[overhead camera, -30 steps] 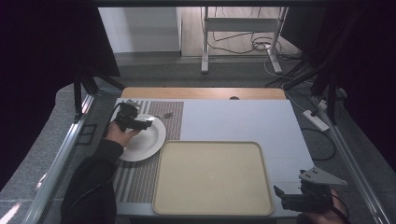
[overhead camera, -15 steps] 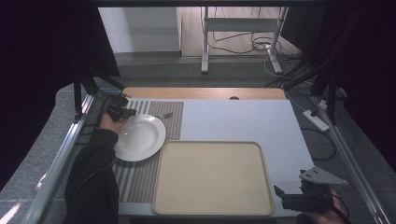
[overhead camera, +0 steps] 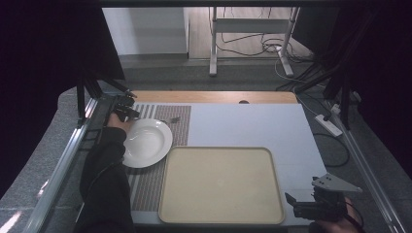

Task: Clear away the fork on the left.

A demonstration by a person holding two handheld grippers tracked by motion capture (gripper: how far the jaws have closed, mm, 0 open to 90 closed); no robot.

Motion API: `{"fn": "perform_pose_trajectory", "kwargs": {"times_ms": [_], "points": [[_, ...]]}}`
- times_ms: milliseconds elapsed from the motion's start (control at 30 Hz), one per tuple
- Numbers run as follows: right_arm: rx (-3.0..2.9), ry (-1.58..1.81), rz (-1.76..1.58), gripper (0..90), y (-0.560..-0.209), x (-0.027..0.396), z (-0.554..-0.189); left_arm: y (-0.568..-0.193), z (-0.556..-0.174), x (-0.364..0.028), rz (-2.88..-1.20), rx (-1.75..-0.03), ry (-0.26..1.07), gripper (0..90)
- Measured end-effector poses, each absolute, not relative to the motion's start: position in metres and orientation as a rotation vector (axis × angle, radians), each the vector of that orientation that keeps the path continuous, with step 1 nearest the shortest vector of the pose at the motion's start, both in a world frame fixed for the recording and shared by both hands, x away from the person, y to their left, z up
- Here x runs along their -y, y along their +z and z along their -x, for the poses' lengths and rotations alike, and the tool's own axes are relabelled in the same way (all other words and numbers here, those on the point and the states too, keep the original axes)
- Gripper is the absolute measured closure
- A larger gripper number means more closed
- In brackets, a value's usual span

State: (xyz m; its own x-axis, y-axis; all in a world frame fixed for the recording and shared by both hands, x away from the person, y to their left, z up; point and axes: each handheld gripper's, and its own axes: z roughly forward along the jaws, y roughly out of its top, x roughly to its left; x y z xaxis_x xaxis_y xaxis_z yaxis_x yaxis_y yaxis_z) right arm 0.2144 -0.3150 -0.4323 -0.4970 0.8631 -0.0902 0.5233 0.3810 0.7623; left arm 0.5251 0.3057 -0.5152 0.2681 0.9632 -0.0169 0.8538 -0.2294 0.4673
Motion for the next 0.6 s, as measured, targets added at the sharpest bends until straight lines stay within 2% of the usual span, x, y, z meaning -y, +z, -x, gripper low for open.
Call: {"fn": "perform_pose_trajectory", "kwargs": {"times_ms": [267,433,600], "points": [[-2.162,0.949,-1.192,0.0,-0.4323,0.3158,-0.2139,-0.5228,-0.5248,-0.3080,-2.182,-1.677,0.344,88.6],[-2.168,0.940,-1.183,0.0,-0.4324,0.3145,-0.2138,-0.5185,-0.5209,-0.3078,-2.273,-1.629,0.240,88.6],[-2.168,0.941,-1.185,0.0,-0.4324,0.3146,-0.2140,-0.5188,-0.5202,-0.3126,-2.255,-1.633,0.208,88.6]]}}
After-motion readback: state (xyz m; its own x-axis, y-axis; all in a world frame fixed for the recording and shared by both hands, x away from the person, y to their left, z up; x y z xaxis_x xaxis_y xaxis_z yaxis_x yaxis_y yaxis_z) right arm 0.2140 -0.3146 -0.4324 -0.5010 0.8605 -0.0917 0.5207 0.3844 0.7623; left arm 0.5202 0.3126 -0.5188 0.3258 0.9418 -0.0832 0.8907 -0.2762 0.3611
